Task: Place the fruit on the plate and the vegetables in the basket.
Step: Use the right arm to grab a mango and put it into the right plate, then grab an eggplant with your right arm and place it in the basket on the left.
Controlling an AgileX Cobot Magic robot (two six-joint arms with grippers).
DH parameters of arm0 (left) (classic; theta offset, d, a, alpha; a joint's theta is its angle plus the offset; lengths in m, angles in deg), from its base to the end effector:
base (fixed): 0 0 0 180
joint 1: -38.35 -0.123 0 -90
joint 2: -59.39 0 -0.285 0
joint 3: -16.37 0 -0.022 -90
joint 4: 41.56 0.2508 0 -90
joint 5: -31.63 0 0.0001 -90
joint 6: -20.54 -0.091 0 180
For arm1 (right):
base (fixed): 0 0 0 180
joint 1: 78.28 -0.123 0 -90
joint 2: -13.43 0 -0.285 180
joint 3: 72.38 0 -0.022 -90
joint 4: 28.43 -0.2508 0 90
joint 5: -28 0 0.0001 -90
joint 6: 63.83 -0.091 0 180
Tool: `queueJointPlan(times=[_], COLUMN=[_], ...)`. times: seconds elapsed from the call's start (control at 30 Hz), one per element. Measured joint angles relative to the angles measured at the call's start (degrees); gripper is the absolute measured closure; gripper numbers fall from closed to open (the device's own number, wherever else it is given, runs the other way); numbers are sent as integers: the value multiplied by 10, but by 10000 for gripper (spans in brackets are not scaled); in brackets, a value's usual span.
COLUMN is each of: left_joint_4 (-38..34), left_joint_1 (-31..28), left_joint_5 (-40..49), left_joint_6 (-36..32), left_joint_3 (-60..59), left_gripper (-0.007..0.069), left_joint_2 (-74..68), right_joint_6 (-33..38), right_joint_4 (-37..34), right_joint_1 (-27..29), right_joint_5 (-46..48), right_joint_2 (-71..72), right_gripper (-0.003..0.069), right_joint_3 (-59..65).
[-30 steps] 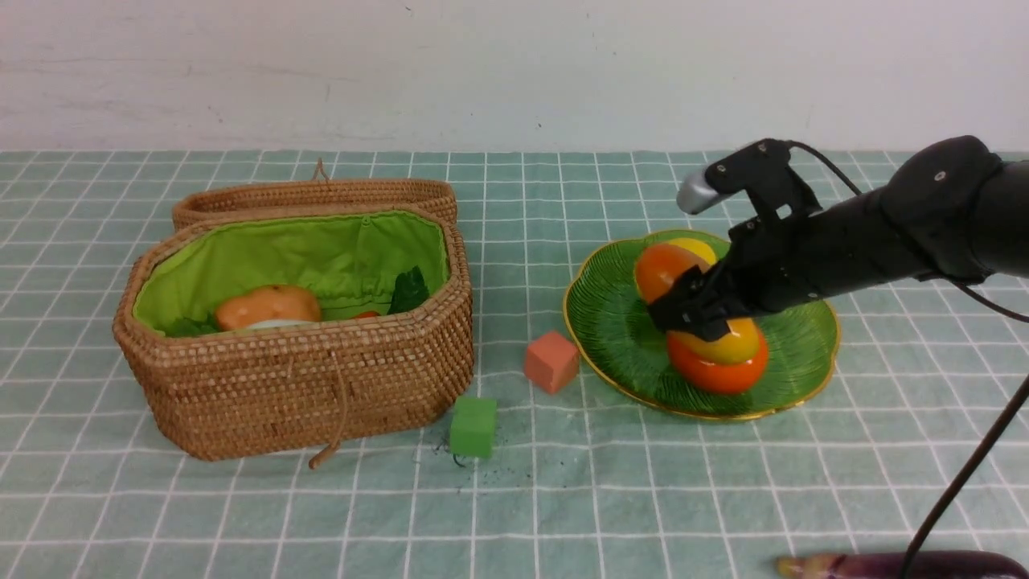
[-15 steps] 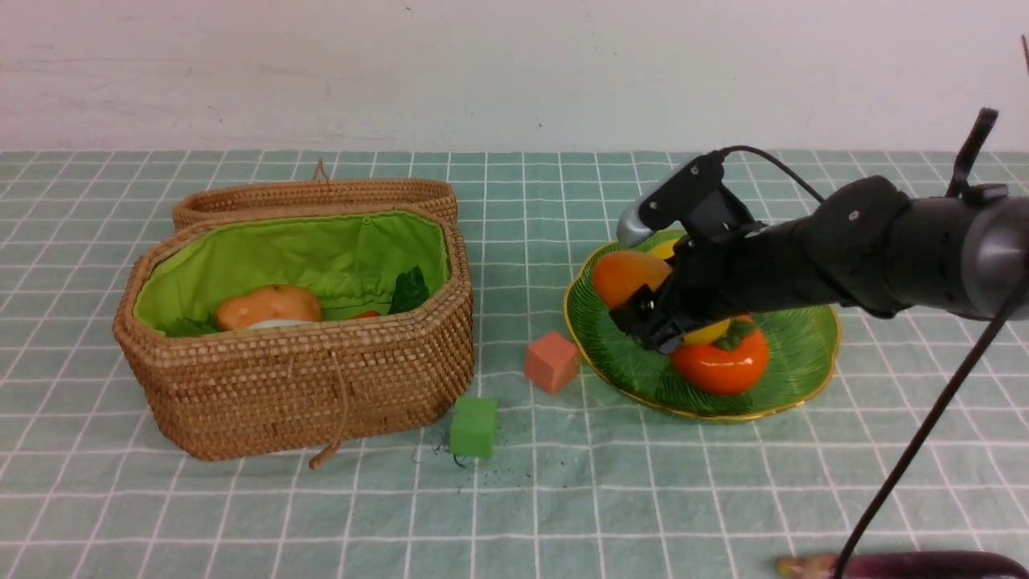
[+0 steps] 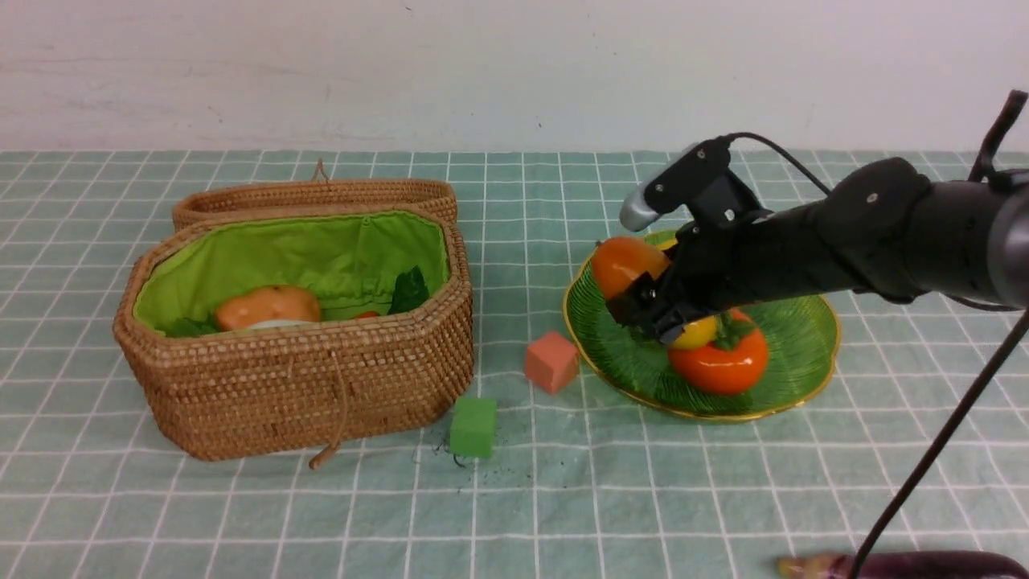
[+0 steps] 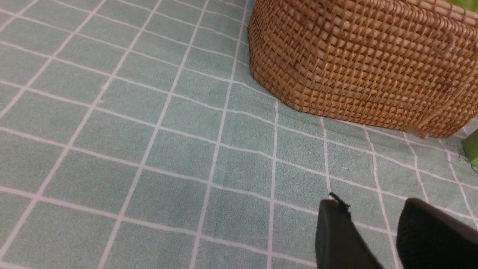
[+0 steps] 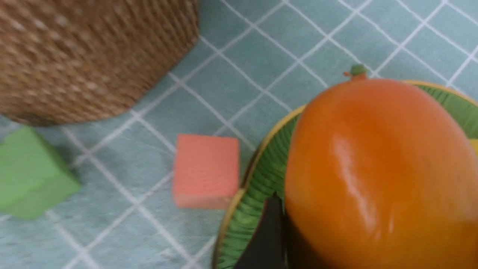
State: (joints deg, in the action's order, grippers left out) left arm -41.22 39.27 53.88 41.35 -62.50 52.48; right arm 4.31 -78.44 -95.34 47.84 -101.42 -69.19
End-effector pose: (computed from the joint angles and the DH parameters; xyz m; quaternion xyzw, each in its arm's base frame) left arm 0.0521 -0.0006 0.1694 -0.1382 0.7973 -0.1083 0.5775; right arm 0.3923 0.1452 0.2253 -0.3373 0.8388 0.1093 0.4132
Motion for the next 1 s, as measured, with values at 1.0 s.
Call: queueJointPlan(times=[1.0], left_joint_4=[0], left_joint_1=[0], left_joint_5=[0], left_joint_6=[0], left_joint_3=[0], left_gripper=[386], left_joint_2=[0], right_joint_6=[-208], right_joint_4=[387], right_joint_1=[50], right_joint_5=[495], right_joint_2=[129], right_gripper=[127], right_joint_3=[-152])
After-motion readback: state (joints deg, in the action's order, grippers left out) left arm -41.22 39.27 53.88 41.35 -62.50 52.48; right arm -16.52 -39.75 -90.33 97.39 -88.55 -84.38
